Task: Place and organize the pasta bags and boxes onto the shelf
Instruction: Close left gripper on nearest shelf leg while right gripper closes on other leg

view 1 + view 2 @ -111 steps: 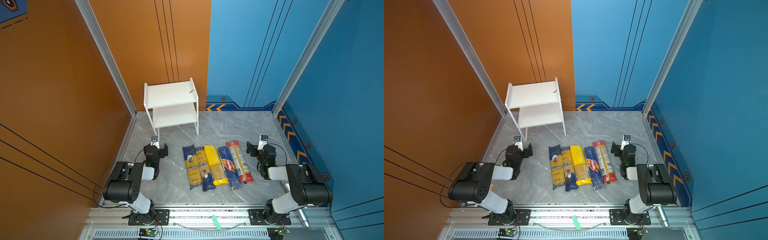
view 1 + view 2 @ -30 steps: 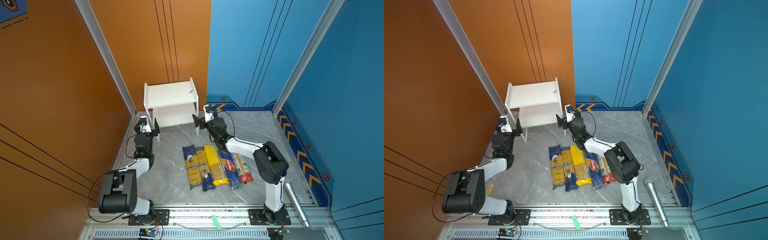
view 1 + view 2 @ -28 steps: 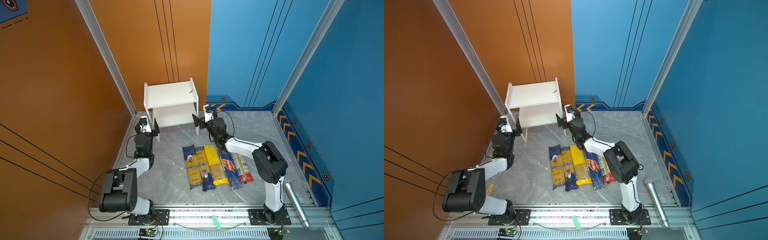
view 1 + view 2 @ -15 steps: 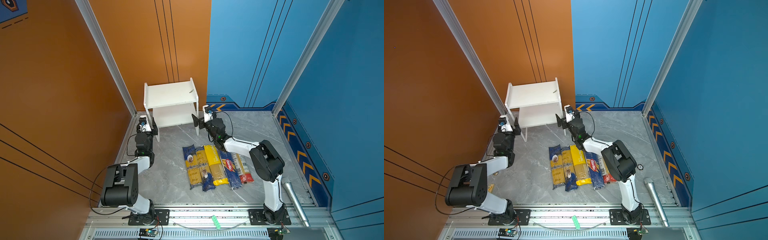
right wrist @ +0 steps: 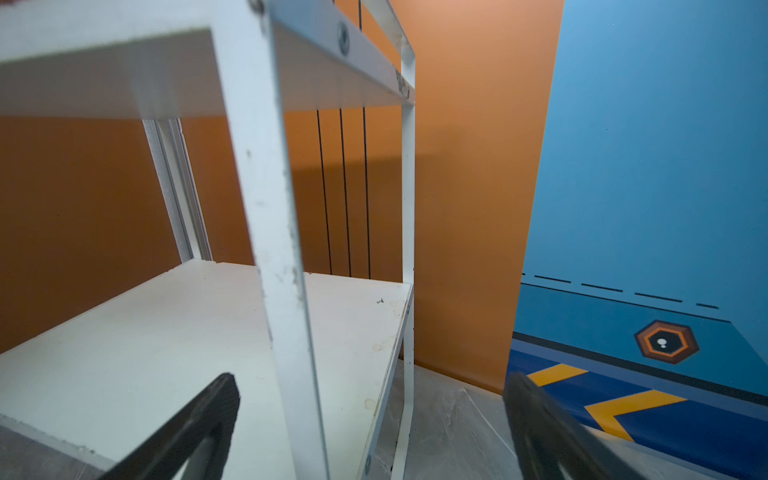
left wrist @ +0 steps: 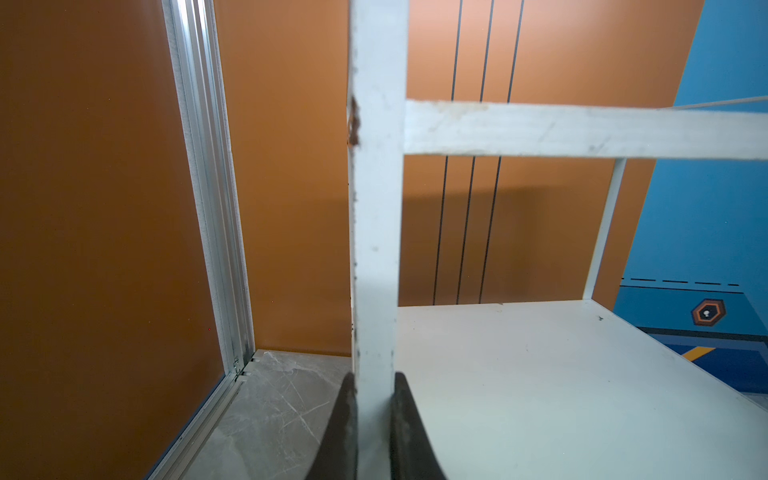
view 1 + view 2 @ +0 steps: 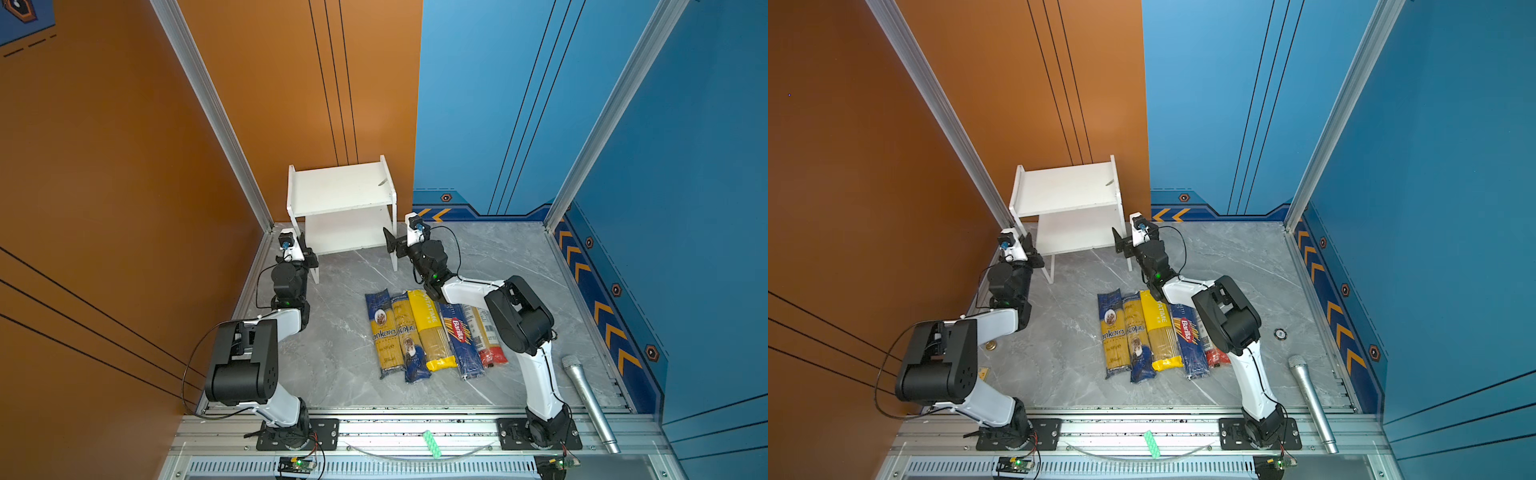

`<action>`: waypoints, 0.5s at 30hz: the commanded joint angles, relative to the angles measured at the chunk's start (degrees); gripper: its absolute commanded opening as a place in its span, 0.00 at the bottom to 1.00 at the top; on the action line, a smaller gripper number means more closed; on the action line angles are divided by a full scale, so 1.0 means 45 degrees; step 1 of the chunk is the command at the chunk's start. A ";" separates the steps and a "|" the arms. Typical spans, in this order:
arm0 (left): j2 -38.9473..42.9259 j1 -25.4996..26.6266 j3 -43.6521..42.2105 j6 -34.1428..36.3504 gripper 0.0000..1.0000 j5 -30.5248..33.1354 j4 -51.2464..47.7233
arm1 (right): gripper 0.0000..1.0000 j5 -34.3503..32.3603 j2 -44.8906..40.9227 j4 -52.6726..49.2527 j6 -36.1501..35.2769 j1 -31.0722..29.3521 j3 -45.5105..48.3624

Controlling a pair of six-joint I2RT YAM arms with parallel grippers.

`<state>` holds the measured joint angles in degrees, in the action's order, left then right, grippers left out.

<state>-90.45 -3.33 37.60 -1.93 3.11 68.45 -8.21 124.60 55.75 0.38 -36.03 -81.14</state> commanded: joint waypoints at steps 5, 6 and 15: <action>-0.0357 -0.0155 0.0308 -0.0088 0.00 0.0021 0.0386 | 0.91 -0.1370 0.0259 0.1054 -0.0740 -0.0291 -0.0524; -0.0382 -0.0157 0.0325 -0.0127 0.00 -0.0037 0.0393 | 0.89 -0.1478 0.0259 0.1082 -0.0820 -0.0297 -0.0523; -0.0632 -0.0119 0.0471 -0.0641 0.00 -0.0160 0.0413 | 0.68 -0.1949 0.0232 0.1161 -0.0958 -0.0290 -0.0469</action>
<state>-91.77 -3.38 38.06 -2.66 2.79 70.35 -15.31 125.38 59.09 -3.20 -37.34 -82.08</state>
